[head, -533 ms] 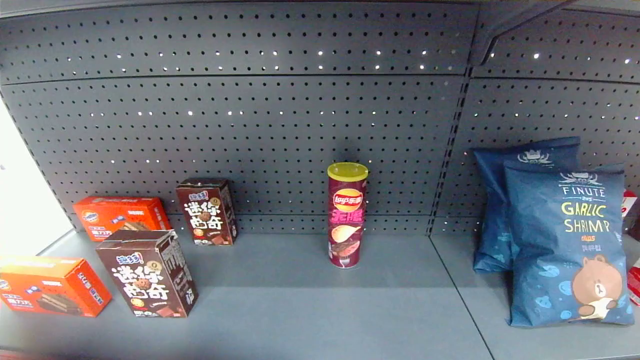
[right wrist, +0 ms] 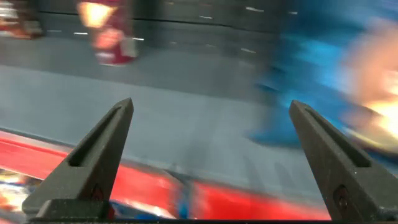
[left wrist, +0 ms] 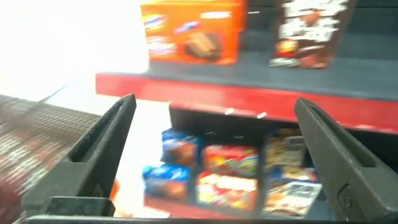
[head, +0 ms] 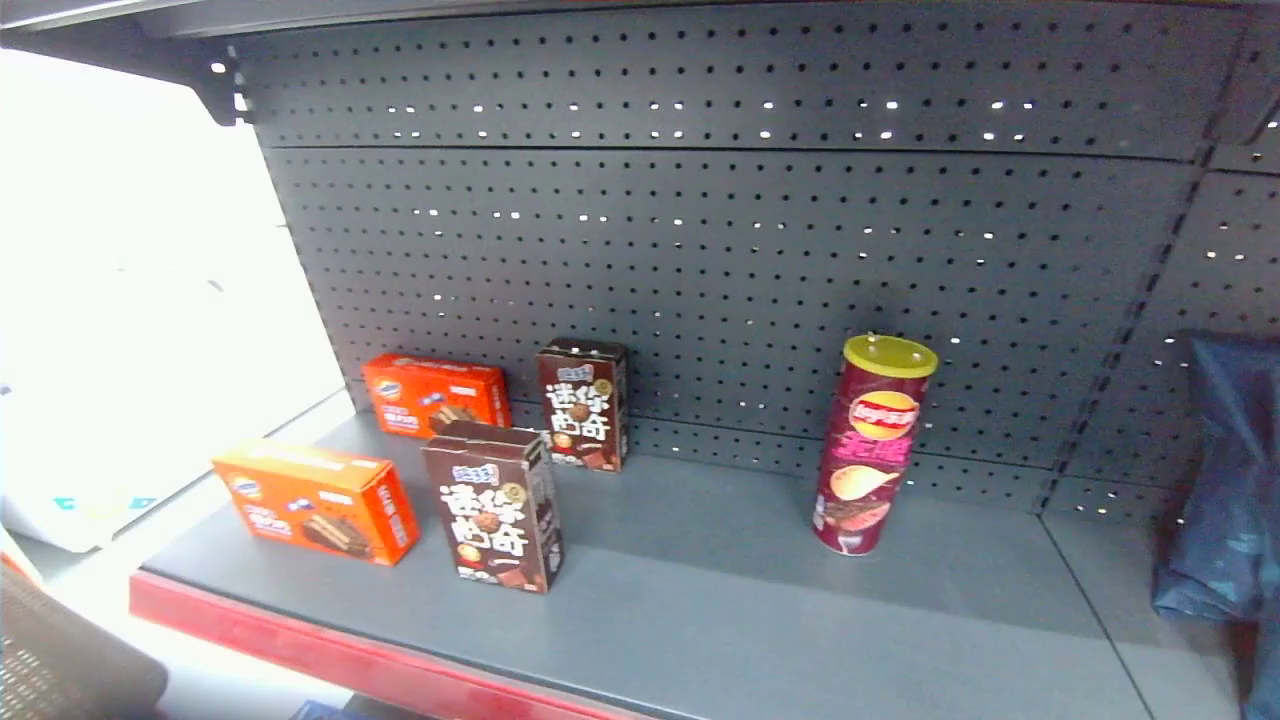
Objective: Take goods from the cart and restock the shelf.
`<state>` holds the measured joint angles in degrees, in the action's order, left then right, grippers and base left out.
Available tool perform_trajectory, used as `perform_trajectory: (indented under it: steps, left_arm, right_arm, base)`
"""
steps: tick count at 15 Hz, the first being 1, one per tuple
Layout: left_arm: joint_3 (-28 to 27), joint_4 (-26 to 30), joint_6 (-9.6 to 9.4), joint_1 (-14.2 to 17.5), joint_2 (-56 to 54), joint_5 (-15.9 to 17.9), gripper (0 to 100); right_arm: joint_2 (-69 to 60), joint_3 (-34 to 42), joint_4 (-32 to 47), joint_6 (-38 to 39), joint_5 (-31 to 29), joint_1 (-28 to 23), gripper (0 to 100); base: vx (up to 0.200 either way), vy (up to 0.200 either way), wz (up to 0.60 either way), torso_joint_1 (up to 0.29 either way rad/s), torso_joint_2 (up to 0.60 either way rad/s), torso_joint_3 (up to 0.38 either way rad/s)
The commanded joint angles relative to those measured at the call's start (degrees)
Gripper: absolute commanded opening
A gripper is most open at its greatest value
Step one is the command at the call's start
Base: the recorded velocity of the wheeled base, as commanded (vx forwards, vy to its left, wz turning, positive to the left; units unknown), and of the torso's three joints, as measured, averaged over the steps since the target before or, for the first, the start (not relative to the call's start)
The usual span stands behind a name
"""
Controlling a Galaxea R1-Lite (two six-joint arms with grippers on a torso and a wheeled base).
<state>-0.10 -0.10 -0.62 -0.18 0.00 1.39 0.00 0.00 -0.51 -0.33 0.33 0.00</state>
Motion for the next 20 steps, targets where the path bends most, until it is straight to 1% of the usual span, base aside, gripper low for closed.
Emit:
perform_trajectory:
  steps: [1,14,18,20]
  left_arm:
    - [0.01,0.01,0.01,0.01,0.00,0.02,100]
    - [0.01,0.01,0.01,0.01,0.00,0.10,100]
    - [-0.17,0.10,0.01,0.01,0.00,0.02,100]
    - [-0.08,0.10,-0.35,-0.34,0.70,0.19,100]
  right_arm:
    - [0.00,0.00,-0.02,-0.02,0.02,0.00,100]
    - [0.00,0.00,-0.02,0.07,0.02,0.00,100]
    - [0.00,0.00,-0.02,0.07,0.02,0.00,100]
    - [0.00,0.00,-0.02,0.07,0.02,0.00,100]
  base:
    - [0.000,0.000,0.60,-0.002,0.00,0.002]
    - [0.000,0.000,0.60,0.001,0.00,0.002]
    - [0.000,0.000,0.00,0.000,0.00,0.000]
    - [0.000,0.000,0.00,0.000,0.00,0.000]
